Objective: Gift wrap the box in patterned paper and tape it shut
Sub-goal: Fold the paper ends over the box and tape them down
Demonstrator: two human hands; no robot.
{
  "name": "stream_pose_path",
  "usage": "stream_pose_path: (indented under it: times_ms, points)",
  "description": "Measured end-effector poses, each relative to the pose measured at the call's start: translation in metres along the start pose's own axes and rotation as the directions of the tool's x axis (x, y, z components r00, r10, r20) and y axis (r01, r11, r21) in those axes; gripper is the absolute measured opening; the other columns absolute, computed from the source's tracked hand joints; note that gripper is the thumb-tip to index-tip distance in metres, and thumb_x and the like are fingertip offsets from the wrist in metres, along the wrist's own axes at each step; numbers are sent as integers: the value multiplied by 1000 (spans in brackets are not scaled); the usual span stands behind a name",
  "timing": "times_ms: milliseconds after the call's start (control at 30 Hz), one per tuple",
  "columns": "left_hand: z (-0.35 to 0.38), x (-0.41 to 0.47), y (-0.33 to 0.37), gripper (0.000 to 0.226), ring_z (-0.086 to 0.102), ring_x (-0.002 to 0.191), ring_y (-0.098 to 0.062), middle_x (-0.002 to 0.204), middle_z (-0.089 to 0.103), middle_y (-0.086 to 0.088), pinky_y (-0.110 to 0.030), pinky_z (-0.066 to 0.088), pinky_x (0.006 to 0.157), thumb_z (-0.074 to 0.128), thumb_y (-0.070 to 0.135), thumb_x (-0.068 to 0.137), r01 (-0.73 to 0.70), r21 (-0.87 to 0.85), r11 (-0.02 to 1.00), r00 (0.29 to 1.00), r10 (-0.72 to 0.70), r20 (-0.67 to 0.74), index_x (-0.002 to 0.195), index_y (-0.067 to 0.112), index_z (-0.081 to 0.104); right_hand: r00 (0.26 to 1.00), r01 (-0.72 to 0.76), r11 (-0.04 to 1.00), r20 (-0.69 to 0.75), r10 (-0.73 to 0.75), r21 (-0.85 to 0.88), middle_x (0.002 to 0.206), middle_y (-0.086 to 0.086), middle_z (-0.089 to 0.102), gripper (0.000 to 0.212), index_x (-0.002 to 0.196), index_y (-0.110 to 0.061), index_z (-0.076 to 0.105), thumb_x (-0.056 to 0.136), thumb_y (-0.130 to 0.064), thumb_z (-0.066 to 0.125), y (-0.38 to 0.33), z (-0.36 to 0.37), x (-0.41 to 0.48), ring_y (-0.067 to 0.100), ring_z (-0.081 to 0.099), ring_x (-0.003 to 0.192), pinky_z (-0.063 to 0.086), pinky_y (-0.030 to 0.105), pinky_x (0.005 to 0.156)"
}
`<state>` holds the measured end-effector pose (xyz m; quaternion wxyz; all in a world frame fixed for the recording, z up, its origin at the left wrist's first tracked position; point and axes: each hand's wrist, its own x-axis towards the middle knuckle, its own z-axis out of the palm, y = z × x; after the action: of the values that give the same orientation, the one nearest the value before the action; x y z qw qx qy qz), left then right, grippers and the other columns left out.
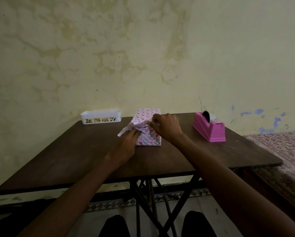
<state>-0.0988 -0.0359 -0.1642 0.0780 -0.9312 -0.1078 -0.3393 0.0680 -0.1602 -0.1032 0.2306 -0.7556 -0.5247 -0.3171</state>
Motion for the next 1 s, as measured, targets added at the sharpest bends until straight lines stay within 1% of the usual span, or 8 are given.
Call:
stream_pose_path:
  times_ms: [67, 133, 200, 400, 600, 767, 867, 1000]
  points:
    - [-4, 1, -1, 50, 44, 131, -36, 140, 48, -23, -37, 28, 111, 57, -4, 88, 23, 20, 1000, 1000, -23, -11, 137, -1, 46, 1000, 1, 1000, -3, -1, 11, 81, 0, 71, 37, 91, -21, 66, 96, -53, 49, 1, -1, 0, 19, 64, 71, 41, 27, 63]
    - [-6, 0, 3, 58, 55, 119, -40, 128, 57, -26, -43, 35, 103, 71, -8, 74, -12, 70, 997, 999, 15, -46, 129, -5, 53, 1000, 3, 1000, -12, -3, 11, 81, 0, 71, 37, 91, -20, 66, 97, -52, 49, 0, -2, 0, 19, 64, 70, 35, 26, 62]
    - [-8, 0, 5, 64, 63, 107, -40, 116, 64, -25, -47, 45, 93, 83, -4, 61, -39, 141, 989, 999, 40, -2, 120, -6, 61, 1000, -2, 1000, -22, 3, 15, 81, 2, 71, 37, 91, -18, 66, 98, -51, 50, -1, -2, 0, 22, 64, 70, 34, 27, 62]
    - [-11, -7, 10, 61, 63, 109, -34, 119, 64, -22, -41, 49, 94, 84, 5, 63, -171, 260, 950, 984, 152, 91, 120, -3, 62, 995, -78, 992, -59, 84, 97, 76, 3, 70, 38, 87, -18, 64, 96, -53, 51, -3, 2, 2, 27, 65, 70, 49, 35, 65]
    - [-12, -9, 13, 65, 56, 121, -35, 130, 56, -23, -42, 43, 100, 78, 2, 72, -102, 223, 970, 990, 77, 120, 131, -4, 53, 991, -109, 984, -68, 120, 140, 79, 4, 72, 39, 89, -18, 63, 94, -55, 52, -2, 2, 3, 29, 66, 74, 52, 38, 67]
    - [-15, -8, 19, 59, 62, 110, -35, 121, 62, -23, -42, 51, 91, 77, -2, 69, -93, 247, 965, 993, 73, 88, 125, -6, 58, 996, -84, 987, 16, 83, 137, 87, 2, 74, 42, 96, -20, 65, 82, -59, 66, 2, -2, 2, 26, 67, 78, 49, 32, 67]
    - [-9, -9, 23, 62, 67, 98, -36, 111, 66, -24, -43, 55, 81, 86, 2, 58, -27, 337, 941, 997, 3, 71, 116, -7, 64, 997, -68, 993, 38, 65, 94, 94, 3, 74, 27, 102, -20, 64, 85, -40, 70, 1, -2, 1, 26, 67, 83, 47, 30, 69]
    - [2, -7, 26, 73, 64, 105, -40, 117, 63, -26, -46, 56, 83, 89, 6, 54, 54, 362, 930, 995, -83, 63, 120, -7, 61, 994, -98, 981, -24, 103, 165, 96, 5, 75, 22, 105, -17, 67, 87, -30, 69, -1, -2, 0, 28, 70, 85, 55, 35, 75]
